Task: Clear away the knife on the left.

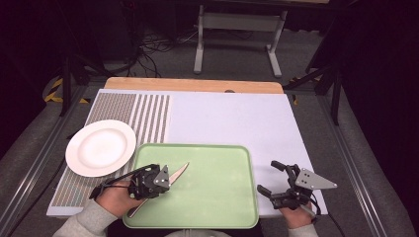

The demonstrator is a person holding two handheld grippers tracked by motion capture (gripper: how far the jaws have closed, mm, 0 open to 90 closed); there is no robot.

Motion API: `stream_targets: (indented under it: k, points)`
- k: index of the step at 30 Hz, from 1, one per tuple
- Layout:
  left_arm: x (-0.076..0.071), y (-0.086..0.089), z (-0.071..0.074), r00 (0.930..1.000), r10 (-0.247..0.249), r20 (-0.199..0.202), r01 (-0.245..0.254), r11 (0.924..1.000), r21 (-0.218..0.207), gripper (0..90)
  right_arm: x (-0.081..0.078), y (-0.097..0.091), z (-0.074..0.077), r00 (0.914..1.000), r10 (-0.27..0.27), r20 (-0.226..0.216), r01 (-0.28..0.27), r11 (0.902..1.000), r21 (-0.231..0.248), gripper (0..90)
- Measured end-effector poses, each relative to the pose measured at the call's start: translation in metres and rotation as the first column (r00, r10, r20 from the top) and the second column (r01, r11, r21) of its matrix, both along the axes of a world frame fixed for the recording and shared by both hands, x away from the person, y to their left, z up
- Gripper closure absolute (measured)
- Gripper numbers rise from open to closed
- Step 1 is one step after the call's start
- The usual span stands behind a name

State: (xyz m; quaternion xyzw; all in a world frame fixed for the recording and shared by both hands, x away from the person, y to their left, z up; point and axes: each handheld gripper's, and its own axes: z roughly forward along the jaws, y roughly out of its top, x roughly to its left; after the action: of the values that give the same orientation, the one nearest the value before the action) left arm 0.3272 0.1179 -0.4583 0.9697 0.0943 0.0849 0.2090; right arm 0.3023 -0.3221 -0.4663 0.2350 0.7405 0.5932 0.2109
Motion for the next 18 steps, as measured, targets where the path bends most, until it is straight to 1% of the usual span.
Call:
stream_targets:
  k: [3,5,6,9,13,15,18]
  points:
    - [0.0007,-0.0008,-0.0016,1.0000,-0.003,-0.002,0.003,0.9998,0.019,89.8,-0.0001,-0.0002,0.0001,1.0000,-0.002,0.000,0.002,1.0000,-0.002,3.4]
    - [0.0010,-0.0012,-0.0027,1.0000,-0.004,-0.006,0.004,0.9998,0.020,89.8,-0.0002,-0.0001,0.0002,1.0000,-0.003,0.000,0.003,1.0000,-0.005,3.4]
    - [0.0009,-0.0009,-0.0031,1.0000,0.004,0.002,-0.004,0.9996,0.027,89.8,-0.0002,-0.0001,0.0003,1.0000,-0.003,0.000,0.003,1.0000,-0.005,3.4]
    - [0.0008,-0.0005,-0.0030,0.9999,0.012,0.005,-0.012,0.9996,0.027,89.8,-0.0002,-0.0002,0.0003,1.0000,-0.004,0.001,0.004,1.0000,-0.006,3.4]
    - [0.0024,0.0019,-0.0032,0.9997,0.023,-0.004,-0.023,0.9994,0.025,89.8,-0.0002,-0.0001,0.0001,1.0000,-0.005,0.002,0.005,1.0000,-0.008,3.5]
    - [0.0034,0.0037,-0.0033,0.9992,0.039,-0.003,-0.039,0.9989,0.025,89.8,-0.0002,-0.0002,0.0001,1.0000,-0.005,0.002,0.005,1.0000,-0.007,3.4]
    - [0.0052,0.0077,-0.0037,0.9983,0.058,-0.012,-0.057,0.9982,0.016,89.8,0.0000,-0.0002,0.0003,1.0000,-0.005,0.002,0.005,1.0000,-0.006,3.5]
